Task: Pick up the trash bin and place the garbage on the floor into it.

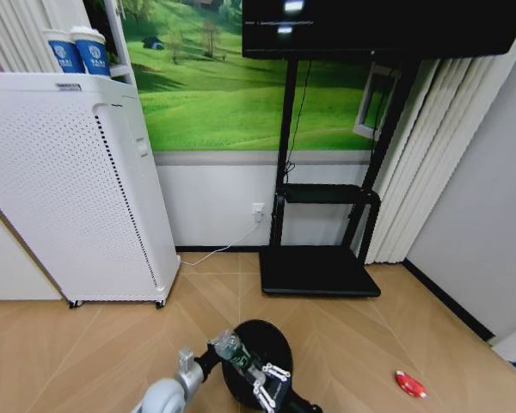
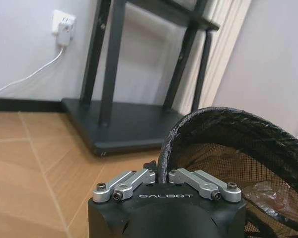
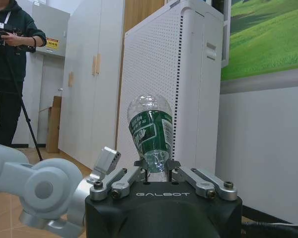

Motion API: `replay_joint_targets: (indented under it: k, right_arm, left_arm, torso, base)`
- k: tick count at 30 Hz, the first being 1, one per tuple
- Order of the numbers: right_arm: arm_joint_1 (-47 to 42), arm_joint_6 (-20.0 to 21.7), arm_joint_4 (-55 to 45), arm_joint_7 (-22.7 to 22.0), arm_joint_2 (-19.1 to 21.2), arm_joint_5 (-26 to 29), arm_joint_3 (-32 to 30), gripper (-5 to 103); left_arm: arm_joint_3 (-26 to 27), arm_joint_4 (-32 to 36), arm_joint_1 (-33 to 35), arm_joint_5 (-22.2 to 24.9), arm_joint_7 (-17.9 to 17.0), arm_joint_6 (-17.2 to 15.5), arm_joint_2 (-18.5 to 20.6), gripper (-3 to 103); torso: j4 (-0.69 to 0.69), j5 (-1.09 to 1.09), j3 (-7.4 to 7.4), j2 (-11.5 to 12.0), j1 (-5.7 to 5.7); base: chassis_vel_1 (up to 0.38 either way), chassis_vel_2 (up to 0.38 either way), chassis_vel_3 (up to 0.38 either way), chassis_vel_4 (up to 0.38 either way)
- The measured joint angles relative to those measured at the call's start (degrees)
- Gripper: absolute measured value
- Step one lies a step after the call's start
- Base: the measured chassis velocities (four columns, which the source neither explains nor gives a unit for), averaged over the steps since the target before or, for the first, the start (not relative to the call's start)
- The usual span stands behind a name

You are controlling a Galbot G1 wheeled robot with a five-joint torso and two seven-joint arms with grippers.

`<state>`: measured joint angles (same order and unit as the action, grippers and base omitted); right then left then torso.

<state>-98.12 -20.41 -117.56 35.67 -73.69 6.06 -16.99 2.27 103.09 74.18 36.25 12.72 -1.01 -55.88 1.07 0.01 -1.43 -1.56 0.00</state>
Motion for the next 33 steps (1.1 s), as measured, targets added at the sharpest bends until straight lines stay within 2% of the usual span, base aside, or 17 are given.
replay_joint_targets:
  k: [1,4,6,7,10,13,16,18,19,21,22,25,27,31,33]
  right_arm:
    - [0.51,0.00,0.25,0.11,0.03,0.01,0.01,15]
    - [1.07,0.35,-0.20,0.47,0.27,0.76,-0.66,25]
    - [1.16,0.54,-0.53,0.47,0.38,1.27,-0.89,25]
    - [1.19,0.54,-0.60,0.48,0.48,1.49,-1.19,35]
    - [1.17,0.10,-0.60,1.23,0.45,1.34,-2.16,41]
    - [0.90,0.01,-0.65,1.42,0.33,1.54,-2.72,57]
    - [1.03,0.01,-0.59,1.28,0.22,1.58,-2.79,63]
    - [1.35,0.07,-0.51,1.16,0.10,1.62,-3.07,74]
    - [1.35,0.07,-0.51,1.16,0.10,1.62,-3.07,74]
    - [1.61,0.19,-0.43,0.87,0.06,1.90,-3.47,84]
    - [1.61,0.19,-0.43,0.87,0.06,1.90,-3.47,84]
    - [1.36,0.21,-0.51,0.46,-0.07,2.61,-4.72,98]
    - [0.99,0.20,-0.57,-0.01,-0.37,3.19,-5.40,99]
    - [-0.07,0.22,-0.53,-3.63,-1.57,4.12,-7.46,100]
    - [-1.21,2.34,-0.74,-9.86,-2.78,5.57,-9.21,100]
  left_arm:
    - [0.44,0.57,0.38,0.15,0.33,0.18,0.40,6]
    - [1.53,1.50,1.10,0.41,1.14,0.41,1.46,6]
    - [1.89,1.61,1.26,0.48,1.36,0.56,1.65,6]
    - [2.47,1.64,1.45,0.17,1.78,0.73,1.58,6]
    - [3.64,1.64,1.97,-0.69,2.71,1.14,1.16,6]
    - [5.11,2.22,3.04,-0.62,3.09,1.27,1.02,6]
    - [5.60,2.28,3.27,-0.52,3.11,1.31,1.03,6]
    - [6.61,2.28,3.65,-0.22,3.20,1.36,0.98,6]
    - [6.61,2.28,3.65,-0.22,3.20,1.36,0.98,6]
    - [8.10,2.45,4.51,0.79,3.37,1.38,0.43,6]
    - [8.10,2.45,4.51,0.79,3.37,1.38,0.43,6]
    - [11.07,2.95,6.28,2.07,3.12,1.38,-0.57,6]
    - [12.39,3.16,7.00,2.58,2.59,1.38,-1.17,6]
    - [16.41,3.75,8.77,3.66,1.71,1.54,-2.96,6]
    - [19.75,4.55,10.23,4.98,1.07,1.89,-4.22,6]
  torso:
    - [0.00,0.00,0.00,0.00,0.00]
    - [-0.01,0.00,0.00,0.00,0.00]
    - [0.00,0.00,0.00,0.00,0.00]
    - [0.00,-0.02,0.00,0.00,0.00]
    - [0.01,-0.01,0.00,0.00,0.00]
    - [0.00,-0.01,0.00,0.00,0.00]
    - [0.01,-0.01,0.00,0.00,0.00]
    - [0.00,-0.01,0.00,0.00,0.00]
    - [0.00,-0.01,0.00,0.00,0.00]
    - [0.00,-0.01,0.00,0.00,0.00]
    - [0.00,-0.01,0.00,0.00,0.00]
    - [0.00,-0.01,0.00,0.00,0.00]
    - [0.00,-0.01,0.00,0.00,0.00]
    - [0.00,-0.01,0.00,0.00,0.00]
    - [0.00,-0.02,0.00,0.00,0.00]
  base:
    - [0.000,0.000,0.000,0.000]
    - [0.000,0.000,0.000,0.000]
    - [0.000,0.000,0.000,0.000]
    - [0.000,0.000,0.000,0.000]
    - [0.000,0.000,0.000,0.000]
    - [0.000,0.000,0.000,0.000]
    - [0.000,0.000,0.000,0.000]
    - [0.000,0.000,0.000,0.000]
    - [0.000,0.000,0.000,0.000]
    - [0.000,0.000,0.000,0.000]
    - [0.000,0.000,0.000,0.000]
    - [0.000,0.000,0.000,0.000]
    - [0.000,0.000,0.000,0.000]
    - [0.000,0.000,0.000,0.000]
    - [0.000,0.000,0.000,0.000]
